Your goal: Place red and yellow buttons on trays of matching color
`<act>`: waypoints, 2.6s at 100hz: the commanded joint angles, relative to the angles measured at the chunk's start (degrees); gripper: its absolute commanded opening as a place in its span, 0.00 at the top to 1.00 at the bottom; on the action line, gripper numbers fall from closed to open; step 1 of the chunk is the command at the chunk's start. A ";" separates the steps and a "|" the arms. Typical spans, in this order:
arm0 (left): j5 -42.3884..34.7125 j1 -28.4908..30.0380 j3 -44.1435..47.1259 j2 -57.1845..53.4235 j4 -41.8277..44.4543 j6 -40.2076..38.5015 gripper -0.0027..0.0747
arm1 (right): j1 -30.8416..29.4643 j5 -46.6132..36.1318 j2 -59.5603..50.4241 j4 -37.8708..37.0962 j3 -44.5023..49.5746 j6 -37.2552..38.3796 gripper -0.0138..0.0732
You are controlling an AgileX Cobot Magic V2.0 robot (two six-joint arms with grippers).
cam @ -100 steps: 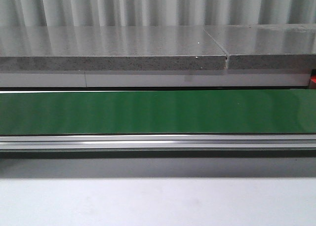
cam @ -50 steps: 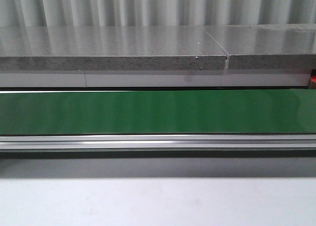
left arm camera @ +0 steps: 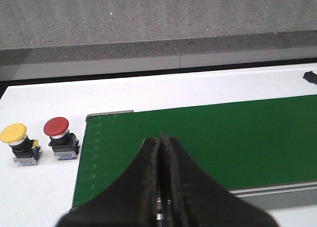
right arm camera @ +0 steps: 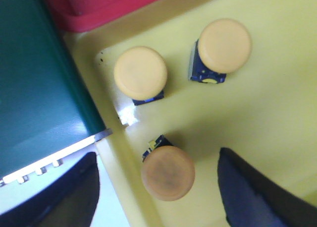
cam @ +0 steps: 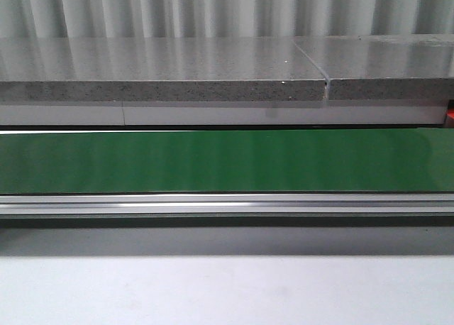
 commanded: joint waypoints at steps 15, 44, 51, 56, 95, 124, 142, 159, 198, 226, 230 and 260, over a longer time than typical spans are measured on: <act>-3.96 -0.52 -1.63 0.23 -1.01 -0.02 0.99 | 9.53 -1.62 -8.61 -0.13 -2.54 -2.86 0.25; -3.96 -0.52 -1.63 0.23 -1.01 -0.02 0.99 | 24.58 -3.82 -9.37 -0.09 -2.54 -6.09 0.26; -3.96 -0.52 -1.63 0.23 -1.01 -0.02 0.99 | 26.53 -3.82 -9.37 -0.07 -2.54 -6.09 0.26; -3.96 -0.52 -1.63 0.23 -1.01 -0.02 0.99 | 27.48 -3.77 -9.41 -0.07 -2.54 -6.09 0.26; -3.96 -0.52 -1.63 0.23 -1.01 -0.02 0.99 | 28.01 -4.16 -17.39 -0.02 -2.54 -6.04 0.93; -4.31 -0.52 -1.63 0.23 -1.01 -0.02 0.99 | 28.01 -4.16 -19.68 -0.02 -2.54 -6.04 0.92; -4.42 -0.52 -1.63 0.23 -1.01 -0.02 0.99 | 28.01 -4.04 -19.68 -0.02 -2.54 -6.04 0.92; -4.42 -0.52 -1.63 0.23 -1.01 -0.02 0.85 | 28.01 -4.04 -19.68 -0.02 -2.54 -6.04 0.92; -5.38 -0.52 -1.88 0.23 -1.01 -0.02 0.28 | 28.01 -4.04 -19.68 -0.02 -2.54 -6.04 0.92; -2.15 5.38 -14.21 9.72 5.10 -13.68 0.29 | 28.01 -4.04 -19.68 -0.02 -2.54 -6.04 0.92; -0.86 6.85 -16.41 12.03 5.10 -14.14 0.29 | 28.01 -4.04 -19.68 -0.02 -2.54 -6.04 0.92; 9.86 17.18 -31.26 32.57 2.91 -15.29 0.30 | 28.01 -4.04 -19.68 -0.02 -2.54 -6.04 0.92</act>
